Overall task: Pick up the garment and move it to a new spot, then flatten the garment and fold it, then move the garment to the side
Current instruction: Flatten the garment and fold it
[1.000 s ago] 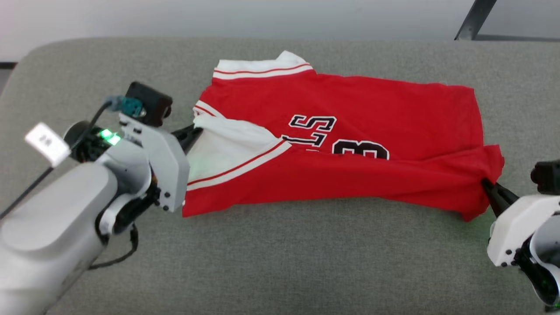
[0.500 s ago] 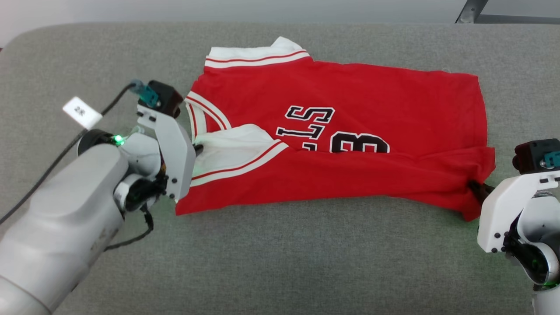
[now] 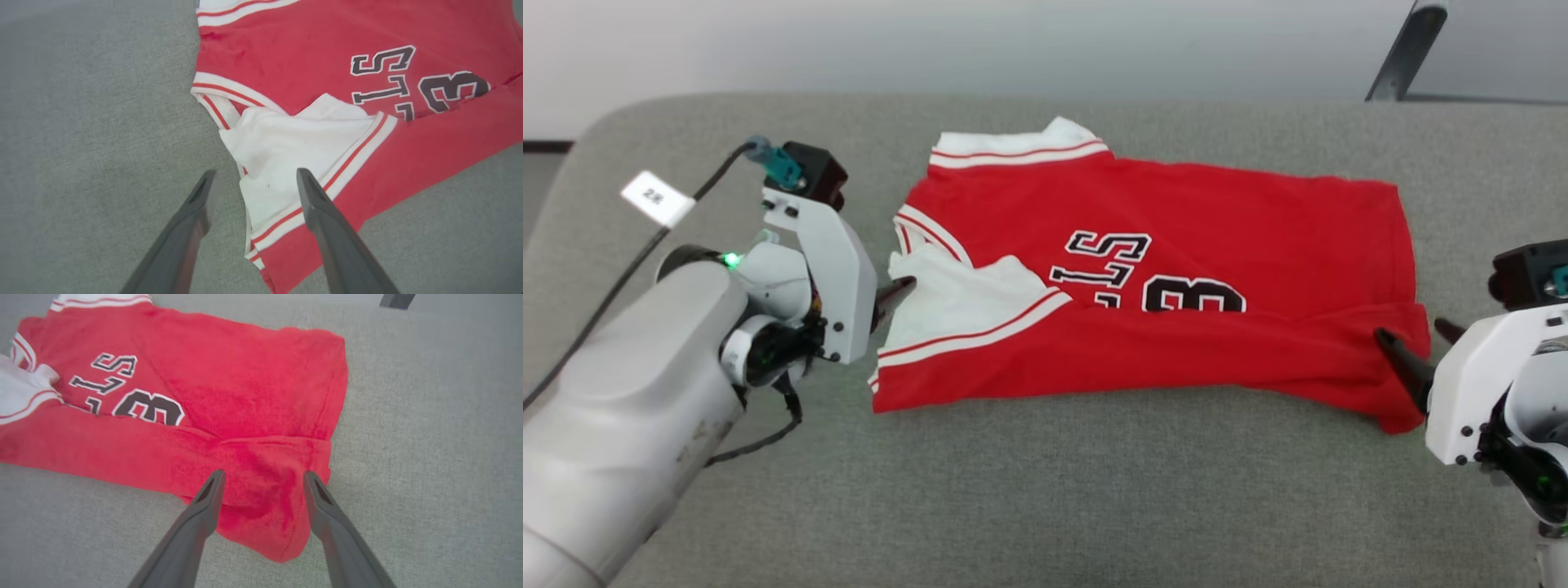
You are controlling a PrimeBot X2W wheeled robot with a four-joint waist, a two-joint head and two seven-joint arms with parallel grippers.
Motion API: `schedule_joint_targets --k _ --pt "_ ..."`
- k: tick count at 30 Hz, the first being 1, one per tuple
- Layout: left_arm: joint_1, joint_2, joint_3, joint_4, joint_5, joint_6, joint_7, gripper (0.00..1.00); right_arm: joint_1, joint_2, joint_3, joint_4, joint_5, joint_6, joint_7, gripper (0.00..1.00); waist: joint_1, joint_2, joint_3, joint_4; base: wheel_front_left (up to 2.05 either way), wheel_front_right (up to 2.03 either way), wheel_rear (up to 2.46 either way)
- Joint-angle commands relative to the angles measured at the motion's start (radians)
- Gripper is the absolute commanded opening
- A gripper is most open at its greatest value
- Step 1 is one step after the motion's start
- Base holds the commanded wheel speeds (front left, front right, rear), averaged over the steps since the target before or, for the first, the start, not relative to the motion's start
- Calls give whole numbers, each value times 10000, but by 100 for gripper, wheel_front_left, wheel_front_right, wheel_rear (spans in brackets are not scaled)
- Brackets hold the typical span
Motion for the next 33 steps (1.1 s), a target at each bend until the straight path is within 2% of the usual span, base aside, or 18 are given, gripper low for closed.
schedule_joint_targets --k 1,6,12,16,19,24,33 --pt "187 95 28 -193 33 103 -99 100 178 -102 65 -165 81 -7 -257 100 0 0 -307 97 0 0 0" --pt "644 464 70 -971 -72 484 -199 100 505 -407 157 -688 61 -7 -1705 100 0 0 -684 140 0 0 0" --pt "1354 963 146 -2020 -201 1089 -355 100 1005 -739 388 -1431 -835 -7 -4879 100 0 0 -1106 53 0 0 0" --pt "1832 1234 360 -2476 -257 1565 -821 100 1317 -416 125 -1885 -1585 -7 -7026 100 0 0 -1268 -181 0 0 0" --pt "2121 1407 476 -2600 -282 1734 -1160 100 1648 -50 -22 -2308 -2090 -7 -7926 100 0 0 -1274 -406 0 0 0" --pt "2360 1511 523 -2381 -681 1848 -791 100 2078 495 -463 -2986 -2406 -7 -8146 100 0 0 -1103 -802 0 0 0" --pt "1782 1535 346 -1502 -1436 1686 1195 100 2100 917 -983 -4074 -2168 -7 -7534 100 0 0 -442 -1551 0 0 0"
